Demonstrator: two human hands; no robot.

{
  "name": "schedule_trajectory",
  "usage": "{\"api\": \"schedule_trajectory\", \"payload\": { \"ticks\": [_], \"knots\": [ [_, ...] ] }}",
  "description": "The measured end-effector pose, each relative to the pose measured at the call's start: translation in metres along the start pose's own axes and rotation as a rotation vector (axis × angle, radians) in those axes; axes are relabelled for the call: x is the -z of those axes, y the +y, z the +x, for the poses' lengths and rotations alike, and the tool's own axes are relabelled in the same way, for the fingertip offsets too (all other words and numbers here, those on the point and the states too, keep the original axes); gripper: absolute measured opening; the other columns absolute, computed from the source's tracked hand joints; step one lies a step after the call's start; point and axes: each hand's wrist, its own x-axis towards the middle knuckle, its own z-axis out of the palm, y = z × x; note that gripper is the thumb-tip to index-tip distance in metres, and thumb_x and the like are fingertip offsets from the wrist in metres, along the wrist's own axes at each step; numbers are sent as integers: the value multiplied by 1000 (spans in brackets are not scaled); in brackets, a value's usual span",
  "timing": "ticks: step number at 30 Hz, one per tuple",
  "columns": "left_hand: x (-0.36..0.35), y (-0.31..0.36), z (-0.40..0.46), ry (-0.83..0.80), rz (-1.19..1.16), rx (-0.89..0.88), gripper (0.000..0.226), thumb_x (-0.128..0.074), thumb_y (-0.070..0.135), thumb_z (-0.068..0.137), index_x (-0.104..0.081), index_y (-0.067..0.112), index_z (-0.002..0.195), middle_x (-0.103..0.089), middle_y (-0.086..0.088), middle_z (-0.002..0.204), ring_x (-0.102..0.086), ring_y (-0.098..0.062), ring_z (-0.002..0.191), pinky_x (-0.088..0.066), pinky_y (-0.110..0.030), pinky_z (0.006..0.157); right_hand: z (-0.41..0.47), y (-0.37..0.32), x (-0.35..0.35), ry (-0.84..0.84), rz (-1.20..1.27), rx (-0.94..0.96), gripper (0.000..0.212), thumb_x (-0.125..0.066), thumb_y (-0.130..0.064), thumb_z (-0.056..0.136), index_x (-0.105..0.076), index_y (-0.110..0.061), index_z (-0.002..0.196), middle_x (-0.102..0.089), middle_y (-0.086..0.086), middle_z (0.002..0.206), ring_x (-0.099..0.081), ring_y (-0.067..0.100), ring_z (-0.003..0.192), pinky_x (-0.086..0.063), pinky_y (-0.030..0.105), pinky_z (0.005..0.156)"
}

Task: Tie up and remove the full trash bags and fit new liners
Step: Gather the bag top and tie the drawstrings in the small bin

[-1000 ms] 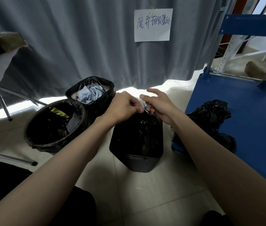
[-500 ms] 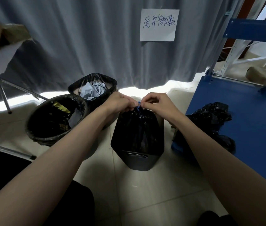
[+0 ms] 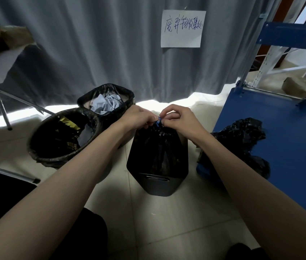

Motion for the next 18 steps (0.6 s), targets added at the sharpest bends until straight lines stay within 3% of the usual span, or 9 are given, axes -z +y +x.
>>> {"api": "schedule_trajectory", "payload": {
  "ticks": [7,12,15,18],
  "knots": [
    [-3,-1,3,49,47,-43,15,-67,10,83,-75,-3,83,-60,-10,68,-49,-14,60,-41,-25,60,-7,-8,-4,-5,-111,41,10,-81,-17,76,-79,-19,85,-76,-4,83,-70,4,79,-52,16,74],
    [-4,0,5,68,115,-80,17,-71,15,81,-75,-2,80,-62,-10,68,-52,-16,61,-43,-28,64,-1,-10,-5,108,-208,30,10,-84,-18,72,-77,-24,72,-73,-7,72,-64,-4,66,-43,7,63],
    [-2,-1,8,83,197,-127,12,-74,21,79,-75,12,71,-64,0,63,-55,-10,58,-47,-27,64,2,-13,-7,129,-280,6,11,-81,-18,73,-76,-25,66,-71,-8,66,-64,1,65,-41,5,59],
    [-1,-3,11,147,425,-206,20,-72,31,77,-68,27,58,-67,10,67,-65,-16,77,-53,-37,82,4,-18,-9,137,-354,2,16,-76,-15,74,-74,-26,62,-69,-10,63,-62,1,64,-39,4,57]
  ]
}}
